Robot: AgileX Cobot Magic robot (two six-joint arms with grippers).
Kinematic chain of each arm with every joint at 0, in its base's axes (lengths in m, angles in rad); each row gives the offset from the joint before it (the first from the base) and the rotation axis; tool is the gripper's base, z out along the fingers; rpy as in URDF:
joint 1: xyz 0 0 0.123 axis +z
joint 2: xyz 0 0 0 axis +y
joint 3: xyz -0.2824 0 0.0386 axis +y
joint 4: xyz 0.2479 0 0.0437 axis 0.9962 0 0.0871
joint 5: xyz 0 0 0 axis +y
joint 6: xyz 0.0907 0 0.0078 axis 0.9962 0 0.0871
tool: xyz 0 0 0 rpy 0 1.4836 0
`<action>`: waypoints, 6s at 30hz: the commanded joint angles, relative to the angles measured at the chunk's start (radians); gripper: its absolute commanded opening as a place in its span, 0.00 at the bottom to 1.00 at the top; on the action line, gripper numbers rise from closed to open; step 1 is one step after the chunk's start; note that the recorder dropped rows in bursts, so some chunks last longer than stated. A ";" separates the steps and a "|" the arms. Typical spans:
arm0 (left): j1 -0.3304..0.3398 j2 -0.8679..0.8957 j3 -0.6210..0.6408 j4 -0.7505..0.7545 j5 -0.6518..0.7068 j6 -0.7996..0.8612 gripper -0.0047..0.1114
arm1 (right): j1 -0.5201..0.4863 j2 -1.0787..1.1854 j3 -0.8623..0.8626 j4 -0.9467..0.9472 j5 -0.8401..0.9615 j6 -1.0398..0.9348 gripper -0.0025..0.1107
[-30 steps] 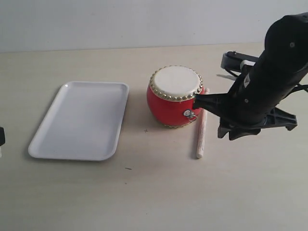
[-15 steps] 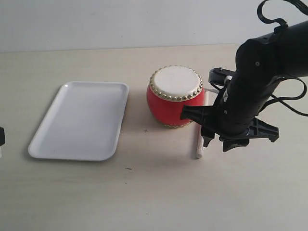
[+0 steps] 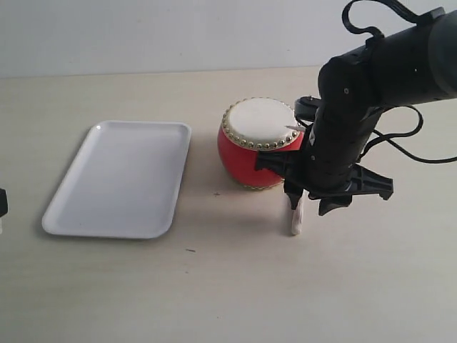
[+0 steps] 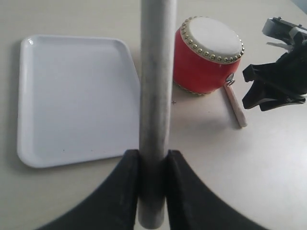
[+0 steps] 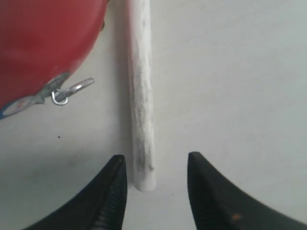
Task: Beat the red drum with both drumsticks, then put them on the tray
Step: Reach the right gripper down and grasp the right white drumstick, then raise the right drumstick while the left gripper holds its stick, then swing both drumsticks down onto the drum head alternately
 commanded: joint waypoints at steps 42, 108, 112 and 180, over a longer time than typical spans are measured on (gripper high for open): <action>-0.006 -0.003 0.005 0.015 -0.014 0.008 0.04 | 0.038 0.120 -0.010 -0.135 -0.077 0.143 0.32; 0.087 1.159 -0.926 -0.570 0.703 0.597 0.04 | -0.298 -0.514 -0.015 0.345 0.489 -0.976 0.02; 0.111 1.161 -0.980 -0.558 0.718 0.609 0.04 | -0.287 -0.380 -0.092 0.362 0.489 -0.920 0.02; 0.095 1.234 -1.045 -0.509 0.718 0.720 0.04 | -0.136 -0.334 -0.190 0.292 0.489 -0.903 0.02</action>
